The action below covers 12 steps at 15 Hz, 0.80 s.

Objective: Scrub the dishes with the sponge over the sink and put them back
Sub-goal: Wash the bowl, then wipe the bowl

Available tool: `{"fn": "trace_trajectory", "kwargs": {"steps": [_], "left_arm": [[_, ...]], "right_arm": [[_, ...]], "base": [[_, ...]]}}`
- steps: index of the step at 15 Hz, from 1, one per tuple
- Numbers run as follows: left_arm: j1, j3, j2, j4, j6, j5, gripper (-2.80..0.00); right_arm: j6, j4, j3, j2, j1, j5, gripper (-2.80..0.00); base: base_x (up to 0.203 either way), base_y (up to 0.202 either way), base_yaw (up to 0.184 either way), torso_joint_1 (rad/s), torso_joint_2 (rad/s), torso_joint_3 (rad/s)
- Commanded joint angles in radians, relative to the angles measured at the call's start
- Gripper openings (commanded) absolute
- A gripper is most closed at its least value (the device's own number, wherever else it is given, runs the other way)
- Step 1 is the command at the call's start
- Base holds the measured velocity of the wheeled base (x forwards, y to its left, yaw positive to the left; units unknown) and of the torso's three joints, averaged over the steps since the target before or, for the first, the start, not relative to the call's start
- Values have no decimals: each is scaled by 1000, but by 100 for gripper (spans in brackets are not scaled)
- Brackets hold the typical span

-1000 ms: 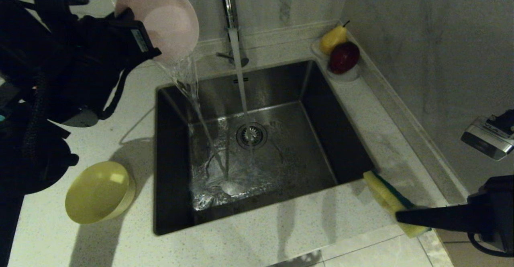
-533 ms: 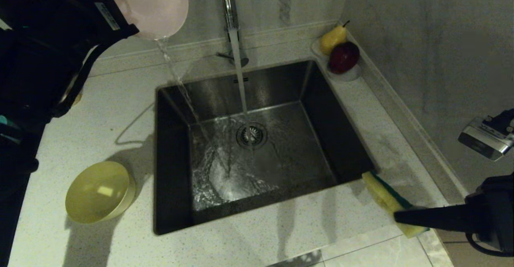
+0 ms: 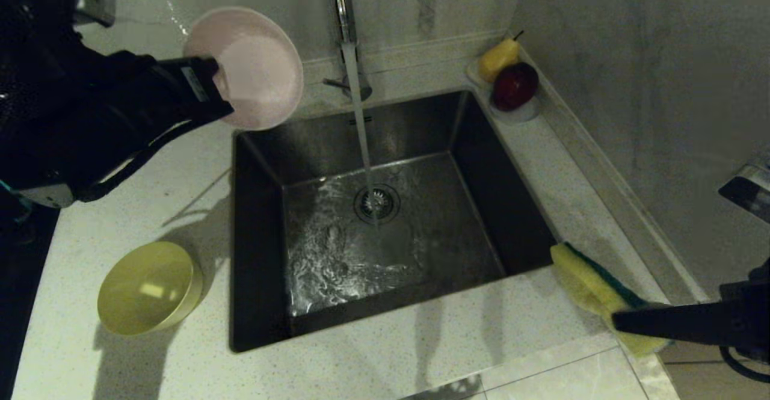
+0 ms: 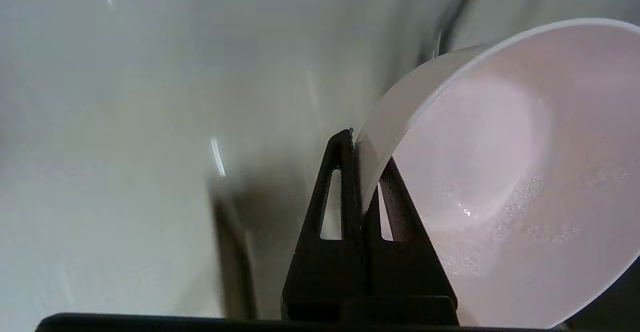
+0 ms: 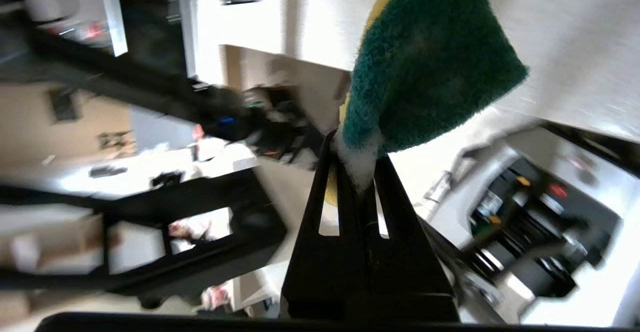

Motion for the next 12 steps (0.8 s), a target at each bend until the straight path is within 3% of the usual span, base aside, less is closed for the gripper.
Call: {"fn": "trace_trajectory", "kwargs": {"steps": [1,2,5,8,10,12], "left_arm": [[5,-72,-17,400,-154,-9,-280],[5,-97,-25,508,-224,-21,-280],[-15,-34,-96,725,-266,-103,-280],[-66,95,-136,746,-257,-136,-280],[-116,120,-149,747,-248,-130,-280],[-144,145,-141,720,-235,-125,-280]], "right_arm": [[5,5,-25,-35,-1,31,-280],[11,11,-45,-36,2,42,-280],[61,10,-105,-17,15,162,-280],[65,8,-130,52,92,212,-280],[66,6,-167,106,167,209,-280],[66,8,-220,200,185,192,-280]], "base": [[0,0,0,0,0,0],[0,0,0,0,0,0],[0,0,0,0,0,0],[0,0,0,0,0,0],[0,0,0,0,0,0],[0,0,0,0,0,0]]}}
